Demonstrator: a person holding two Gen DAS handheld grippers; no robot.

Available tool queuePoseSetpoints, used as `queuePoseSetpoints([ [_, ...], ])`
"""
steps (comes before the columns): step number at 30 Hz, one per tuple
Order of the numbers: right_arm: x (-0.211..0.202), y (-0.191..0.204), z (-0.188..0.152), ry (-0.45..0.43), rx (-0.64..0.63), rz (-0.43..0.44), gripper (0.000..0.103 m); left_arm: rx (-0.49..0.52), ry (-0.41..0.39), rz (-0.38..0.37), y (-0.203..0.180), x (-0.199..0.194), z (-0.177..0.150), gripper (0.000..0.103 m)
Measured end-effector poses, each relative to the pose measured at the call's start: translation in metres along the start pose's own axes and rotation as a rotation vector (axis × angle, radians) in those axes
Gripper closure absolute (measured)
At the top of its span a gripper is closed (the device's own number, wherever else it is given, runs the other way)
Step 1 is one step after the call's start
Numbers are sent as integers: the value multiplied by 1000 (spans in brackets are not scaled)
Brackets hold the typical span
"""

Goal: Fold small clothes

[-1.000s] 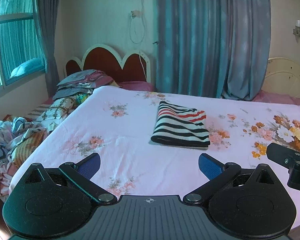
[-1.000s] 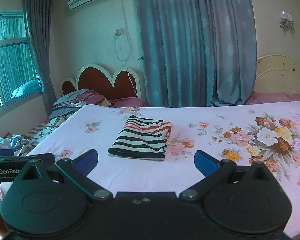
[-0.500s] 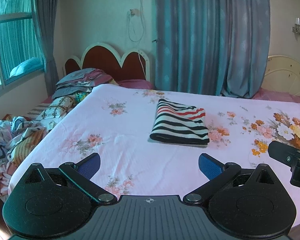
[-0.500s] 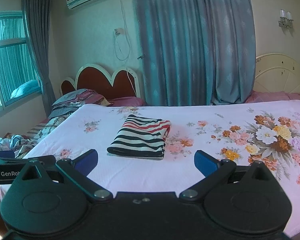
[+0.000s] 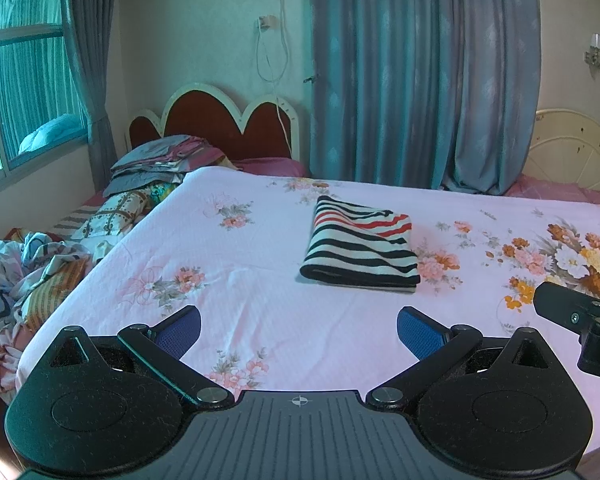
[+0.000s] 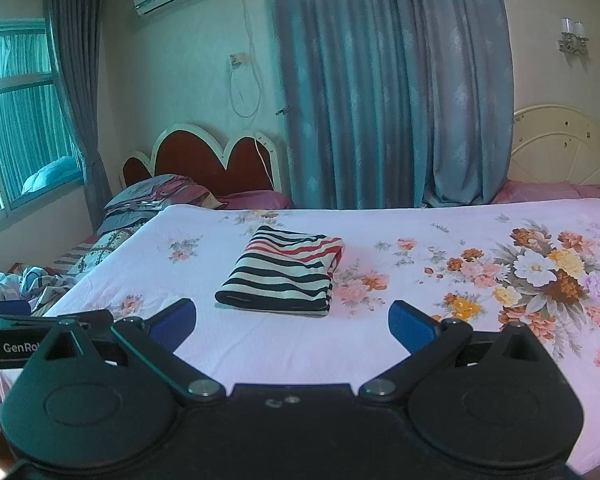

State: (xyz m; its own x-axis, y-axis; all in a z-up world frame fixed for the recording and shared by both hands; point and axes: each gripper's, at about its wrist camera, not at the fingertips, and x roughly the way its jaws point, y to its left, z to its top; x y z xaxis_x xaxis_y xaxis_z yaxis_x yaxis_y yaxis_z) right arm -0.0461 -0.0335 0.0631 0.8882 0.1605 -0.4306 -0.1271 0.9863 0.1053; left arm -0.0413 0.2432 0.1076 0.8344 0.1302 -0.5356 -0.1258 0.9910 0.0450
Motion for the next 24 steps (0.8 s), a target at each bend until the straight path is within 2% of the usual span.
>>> queuePoseSetpoints([
  [8, 3, 1, 0, 8, -1, 2, 1, -3, 18, -10, 0, 10, -1, 0],
  [15, 14, -4, -2, 32, 11, -4, 1, -21, 64, -39, -2, 29, -1, 0],
  [19, 20, -8, -1, 39, 17, -9, 1, -36, 38, -41, -3, 37, -1, 0],
  [22, 27, -13, -1, 47, 24, -14, 1, -20, 37, -15, -9, 48, 3, 0],
  [24, 34, -17, -2, 58, 30, -22, 1, -7, 47, -26, -11, 60, 6, 0],
])
